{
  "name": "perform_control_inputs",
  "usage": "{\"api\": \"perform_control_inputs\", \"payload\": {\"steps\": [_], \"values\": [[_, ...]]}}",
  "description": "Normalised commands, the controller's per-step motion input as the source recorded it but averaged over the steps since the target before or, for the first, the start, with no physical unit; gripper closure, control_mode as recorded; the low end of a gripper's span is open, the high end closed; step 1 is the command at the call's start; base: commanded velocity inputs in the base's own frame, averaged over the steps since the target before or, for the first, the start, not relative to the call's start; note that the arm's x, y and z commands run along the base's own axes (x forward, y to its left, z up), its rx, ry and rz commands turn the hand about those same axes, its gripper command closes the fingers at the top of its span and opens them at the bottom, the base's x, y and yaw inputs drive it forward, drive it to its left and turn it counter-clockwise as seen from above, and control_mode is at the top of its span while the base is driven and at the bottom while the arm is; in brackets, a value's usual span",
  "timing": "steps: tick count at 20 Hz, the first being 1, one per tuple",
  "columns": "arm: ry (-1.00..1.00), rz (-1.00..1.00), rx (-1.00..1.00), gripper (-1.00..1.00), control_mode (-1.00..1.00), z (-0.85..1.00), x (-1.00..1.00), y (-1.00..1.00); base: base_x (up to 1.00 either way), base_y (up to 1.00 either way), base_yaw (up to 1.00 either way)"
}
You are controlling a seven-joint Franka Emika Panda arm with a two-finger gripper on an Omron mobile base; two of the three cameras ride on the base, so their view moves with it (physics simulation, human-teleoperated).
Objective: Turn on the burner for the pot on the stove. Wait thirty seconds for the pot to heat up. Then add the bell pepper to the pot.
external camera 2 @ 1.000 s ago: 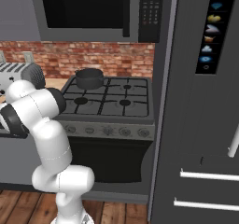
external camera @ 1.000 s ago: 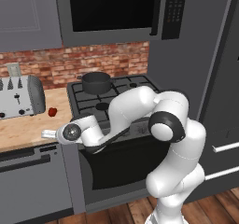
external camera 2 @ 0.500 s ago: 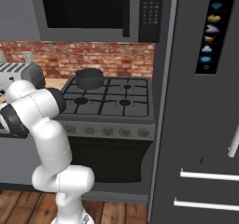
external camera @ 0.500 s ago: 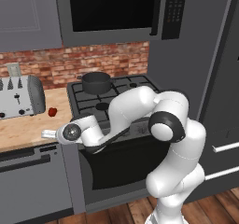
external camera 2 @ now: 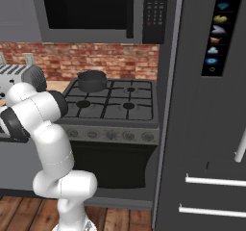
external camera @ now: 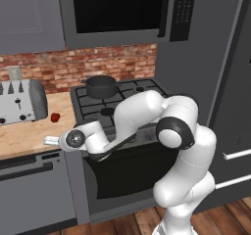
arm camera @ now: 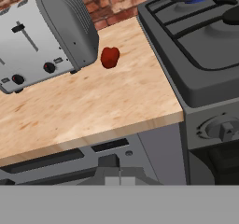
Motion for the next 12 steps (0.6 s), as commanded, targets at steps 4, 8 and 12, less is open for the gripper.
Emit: {"api": "perform_control_inputs", "payload": {"steps": [4, 8, 12], "values": [[0.0, 0.0, 0.0, 1.0, -1.0, 0.0, 0.0, 0.0, 0.0, 0.0, 0.0], [0.0, 0.0, 0.0, 1.0, -1.0, 0.0, 0.0, 0.0, 0.0, 0.0, 0.0], [0.0, 0.0, 0.0, 1.0, -1.0, 0.0, 0.0, 0.0, 0.0, 0.0, 0.0]]}}
